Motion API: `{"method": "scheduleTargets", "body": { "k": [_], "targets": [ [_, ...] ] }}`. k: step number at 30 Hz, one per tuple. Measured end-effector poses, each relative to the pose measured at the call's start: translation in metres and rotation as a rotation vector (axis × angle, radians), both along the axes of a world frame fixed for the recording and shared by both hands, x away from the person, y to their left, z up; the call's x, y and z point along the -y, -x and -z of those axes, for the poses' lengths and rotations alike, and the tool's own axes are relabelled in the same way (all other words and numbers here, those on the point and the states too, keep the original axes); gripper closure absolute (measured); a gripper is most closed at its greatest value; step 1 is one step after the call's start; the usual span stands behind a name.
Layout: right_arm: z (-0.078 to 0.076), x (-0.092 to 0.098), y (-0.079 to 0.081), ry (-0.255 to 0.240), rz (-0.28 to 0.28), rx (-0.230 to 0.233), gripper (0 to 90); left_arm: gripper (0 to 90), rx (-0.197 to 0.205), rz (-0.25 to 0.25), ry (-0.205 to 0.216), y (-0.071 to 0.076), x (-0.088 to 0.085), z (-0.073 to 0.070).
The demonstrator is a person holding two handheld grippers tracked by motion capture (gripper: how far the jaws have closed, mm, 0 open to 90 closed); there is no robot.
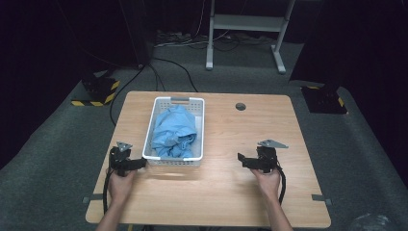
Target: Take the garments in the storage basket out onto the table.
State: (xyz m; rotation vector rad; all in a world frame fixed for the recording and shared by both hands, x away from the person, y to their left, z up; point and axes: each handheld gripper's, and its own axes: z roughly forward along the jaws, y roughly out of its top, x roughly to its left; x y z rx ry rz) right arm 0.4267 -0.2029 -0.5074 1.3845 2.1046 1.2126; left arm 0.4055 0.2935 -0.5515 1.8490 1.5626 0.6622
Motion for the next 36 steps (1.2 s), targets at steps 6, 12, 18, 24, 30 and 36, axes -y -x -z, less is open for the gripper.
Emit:
{"method": "scheduleTargets", "body": {
  "k": [6,12,18,24,30,36],
  "targets": [
    [-0.005,-0.008,0.000,-0.005,-0.025,0.008,5.4,8.4,0.000,0.000,-0.001,0.000,0.000,0.000],
    [-0.010,-0.015,0.000,-0.022,-0.048,0.024,5.5,8.4,0.000,0.001,0.002,0.000,0.000,0.000],
    [-0.013,-0.022,0.000,-0.038,-0.067,0.027,5.4,8.4,0.000,0.001,0.003,0.000,0.000,0.000],
    [-0.014,-0.027,-0.001,-0.048,-0.082,0.034,5.4,8.4,0.000,0.002,0.004,0.000,0.000,0.000],
    [-0.017,-0.034,-0.004,-0.061,-0.106,0.032,4.9,8.4,0.000,0.002,0.004,0.000,0.000,0.000],
    [-0.021,-0.044,-0.007,-0.062,-0.135,0.042,4.9,8.4,0.000,0.002,0.005,0.000,-0.001,0.000]
  ]
}}
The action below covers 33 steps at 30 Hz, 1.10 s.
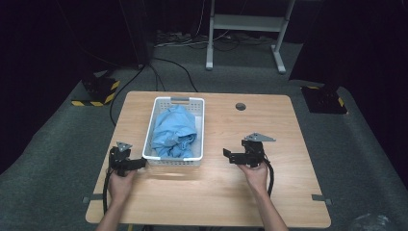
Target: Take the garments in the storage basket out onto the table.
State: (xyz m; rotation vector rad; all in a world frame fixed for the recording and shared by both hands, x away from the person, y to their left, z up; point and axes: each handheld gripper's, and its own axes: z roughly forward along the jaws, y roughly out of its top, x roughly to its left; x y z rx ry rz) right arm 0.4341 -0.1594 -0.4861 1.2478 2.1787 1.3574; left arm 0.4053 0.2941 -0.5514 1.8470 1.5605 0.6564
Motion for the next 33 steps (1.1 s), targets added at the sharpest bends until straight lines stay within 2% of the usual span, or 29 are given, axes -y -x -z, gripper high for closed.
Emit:
{"method": "scheduleTargets", "body": {
  "k": [22,33],
  "targets": [
    [-0.013,-0.030,-0.010,-0.015,-0.059,0.022,4.9,8.4,0.002,0.000,0.008,0.000,-0.001,0.000],
    [-0.015,-0.037,-0.013,-0.032,-0.068,0.030,5.2,8.4,0.001,0.000,0.005,0.000,0.000,0.000]
  ]
}}
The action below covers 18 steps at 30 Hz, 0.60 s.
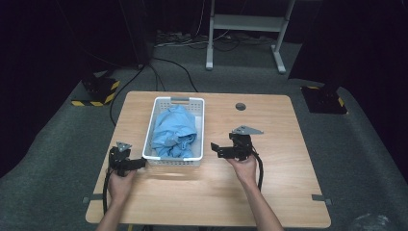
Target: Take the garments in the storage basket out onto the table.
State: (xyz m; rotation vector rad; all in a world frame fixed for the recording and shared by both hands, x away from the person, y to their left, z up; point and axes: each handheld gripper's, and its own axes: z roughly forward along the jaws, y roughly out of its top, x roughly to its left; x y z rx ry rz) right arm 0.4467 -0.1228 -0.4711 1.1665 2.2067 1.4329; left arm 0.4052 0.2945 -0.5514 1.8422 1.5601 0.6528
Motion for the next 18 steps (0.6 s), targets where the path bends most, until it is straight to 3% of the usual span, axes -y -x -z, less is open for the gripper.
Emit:
{"method": "scheduleTargets", "body": {
  "k": [18],
  "targets": [
    [-0.007,-0.015,-0.003,-0.012,-0.034,0.023,5.4,8.4,-0.001,0.000,-0.007,0.000,0.001,0.000]
  ]
}}
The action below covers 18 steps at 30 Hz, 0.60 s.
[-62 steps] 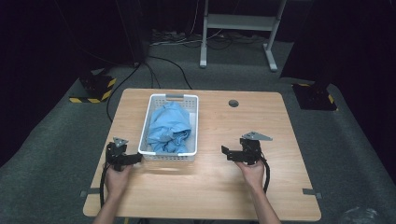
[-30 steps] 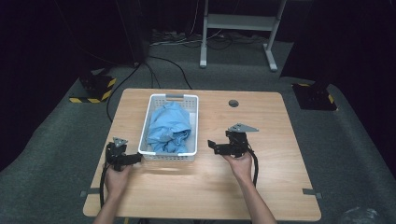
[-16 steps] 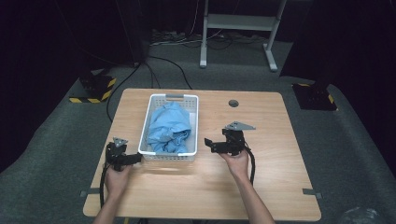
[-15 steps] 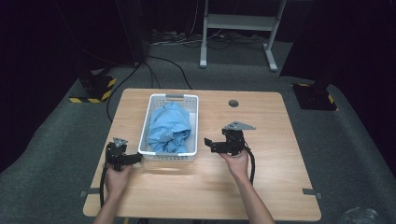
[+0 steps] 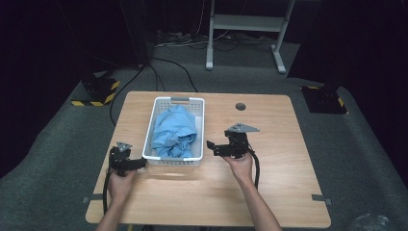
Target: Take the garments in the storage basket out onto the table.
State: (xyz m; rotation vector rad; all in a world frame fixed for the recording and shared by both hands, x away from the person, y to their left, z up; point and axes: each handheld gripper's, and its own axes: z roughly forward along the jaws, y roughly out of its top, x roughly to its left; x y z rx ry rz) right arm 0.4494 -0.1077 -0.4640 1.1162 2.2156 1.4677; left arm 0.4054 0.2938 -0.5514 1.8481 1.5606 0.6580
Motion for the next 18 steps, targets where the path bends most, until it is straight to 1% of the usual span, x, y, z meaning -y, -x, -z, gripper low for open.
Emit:
{"method": "scheduleTargets", "body": {
  "k": [9,12,18],
  "targets": [
    [-0.004,-0.012,-0.001,-0.001,-0.025,0.012,5.7,8.4,0.000,0.000,0.003,0.000,0.000,0.000],
    [-0.005,-0.016,-0.002,0.005,-0.037,0.013,5.8,8.4,0.000,0.000,0.004,0.000,0.000,0.000],
    [-0.006,-0.024,-0.004,-0.002,-0.052,0.012,6.0,8.4,0.001,0.000,0.007,0.000,-0.001,0.000]
  ]
}}
